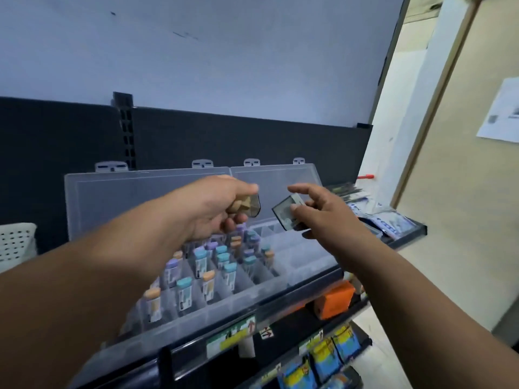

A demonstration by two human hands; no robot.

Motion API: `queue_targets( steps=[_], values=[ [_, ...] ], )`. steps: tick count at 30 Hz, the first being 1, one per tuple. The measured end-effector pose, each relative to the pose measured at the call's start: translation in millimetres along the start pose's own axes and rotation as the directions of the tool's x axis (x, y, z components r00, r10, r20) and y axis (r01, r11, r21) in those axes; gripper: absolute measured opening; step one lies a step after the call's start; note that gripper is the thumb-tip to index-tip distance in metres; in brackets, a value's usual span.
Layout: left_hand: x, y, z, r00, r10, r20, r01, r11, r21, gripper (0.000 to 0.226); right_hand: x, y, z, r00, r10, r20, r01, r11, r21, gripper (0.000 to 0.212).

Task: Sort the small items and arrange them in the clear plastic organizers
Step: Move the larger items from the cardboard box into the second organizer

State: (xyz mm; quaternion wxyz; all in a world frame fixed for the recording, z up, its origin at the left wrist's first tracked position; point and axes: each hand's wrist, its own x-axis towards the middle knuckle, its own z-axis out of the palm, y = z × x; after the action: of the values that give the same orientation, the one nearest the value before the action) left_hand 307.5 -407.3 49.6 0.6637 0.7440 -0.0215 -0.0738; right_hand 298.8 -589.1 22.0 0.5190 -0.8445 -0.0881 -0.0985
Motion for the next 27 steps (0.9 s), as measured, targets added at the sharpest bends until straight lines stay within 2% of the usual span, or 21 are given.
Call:
queue_targets(
  steps=[4,7,10,14,16,19,23,27],
  values=[
    [53,7,14,0.998,0.031,0.056,-0.034,0.998,0.057,0.036,47,23,-24,0.997,0.072,0.017,-0.072,0.997,-0.015,0.023],
    [83,8,29,0.997,0.013,0.070,-0.027,0.981,0.194,0.038,76,44,-41,0.988,0.132,0.085,-0.133,0.991,-0.003,0.031],
    [104,6,41,0.999,0.017,0.044,-0.033,0.916,0.401,0.034,97,62,-50,0.976,0.150,0.156,-0.140,0.987,-0.073,0.042],
    [123,0,47,0.994,0.108,0.011,-0.083,0.693,0.716,0.028,127,79,-51,0.968,0.075,0.239,-0.006,0.961,-0.278,0.048],
    [131,-7,54,0.992,0.109,-0.057,-0.024,0.627,0.779,0.020,143,86,-46,0.955,0.029,0.295,0.091,0.917,-0.387,0.050],
    [145,-20,66,0.983,0.108,-0.146,0.084,0.442,0.893,0.022,161,98,-35,0.909,-0.017,0.416,0.212,0.879,-0.427,0.046],
    [161,-31,77,0.963,0.135,-0.232,0.192,0.259,0.947,0.019,185,114,-31,0.842,-0.071,0.534,0.337,0.843,-0.419,0.027],
    [169,-36,86,0.955,0.088,-0.282,0.262,0.191,0.946,0.026,201,124,-28,0.766,-0.059,0.640,0.411,0.812,-0.416,0.030]
  ],
)
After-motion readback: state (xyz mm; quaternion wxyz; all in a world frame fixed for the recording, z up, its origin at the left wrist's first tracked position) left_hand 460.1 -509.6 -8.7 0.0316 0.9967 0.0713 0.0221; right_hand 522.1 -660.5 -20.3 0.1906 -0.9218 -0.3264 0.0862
